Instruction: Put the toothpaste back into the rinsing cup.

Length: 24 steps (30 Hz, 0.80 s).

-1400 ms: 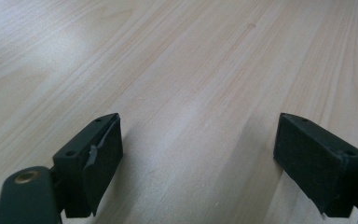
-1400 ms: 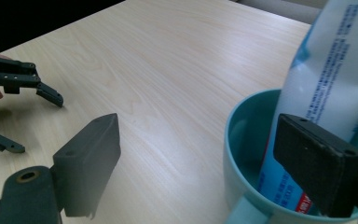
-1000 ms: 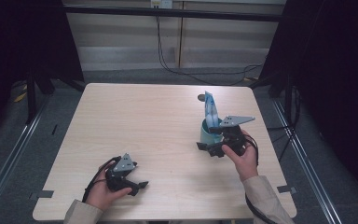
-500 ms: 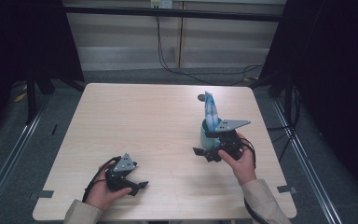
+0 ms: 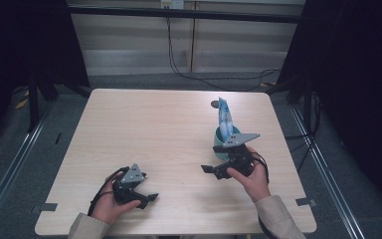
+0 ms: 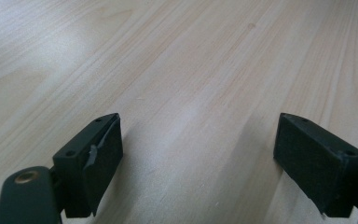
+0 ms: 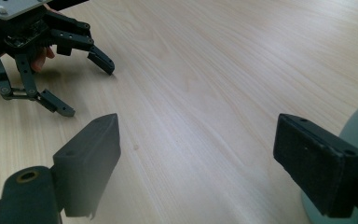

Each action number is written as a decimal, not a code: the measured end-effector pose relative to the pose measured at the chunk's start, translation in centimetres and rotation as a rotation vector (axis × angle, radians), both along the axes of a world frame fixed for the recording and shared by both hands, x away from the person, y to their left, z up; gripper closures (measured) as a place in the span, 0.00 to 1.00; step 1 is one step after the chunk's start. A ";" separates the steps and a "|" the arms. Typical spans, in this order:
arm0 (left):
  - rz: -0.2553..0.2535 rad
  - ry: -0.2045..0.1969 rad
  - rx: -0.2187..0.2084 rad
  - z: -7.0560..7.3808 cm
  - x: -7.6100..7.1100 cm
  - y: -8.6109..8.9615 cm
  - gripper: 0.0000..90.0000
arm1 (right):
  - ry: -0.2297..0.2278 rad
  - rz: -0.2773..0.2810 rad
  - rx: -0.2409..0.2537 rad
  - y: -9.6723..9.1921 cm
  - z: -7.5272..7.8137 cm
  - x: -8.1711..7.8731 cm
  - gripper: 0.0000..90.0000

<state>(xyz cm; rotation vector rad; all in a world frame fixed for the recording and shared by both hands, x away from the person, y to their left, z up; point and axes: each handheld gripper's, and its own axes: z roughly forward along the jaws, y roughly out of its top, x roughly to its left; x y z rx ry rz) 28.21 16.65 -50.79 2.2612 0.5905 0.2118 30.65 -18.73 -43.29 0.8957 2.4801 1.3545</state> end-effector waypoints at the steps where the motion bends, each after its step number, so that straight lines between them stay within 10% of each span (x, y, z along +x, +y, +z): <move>1: 0.000 0.000 0.000 0.0 0.0 0.0 0.17 | 0.001 0.001 0.000 0.1 0.0 0.0 0.16; 24: 0.000 0.000 0.000 0.0 0.0 0.0 0.17 | 0.025 0.047 -0.026 1.2 -2.3 -1.3 0.16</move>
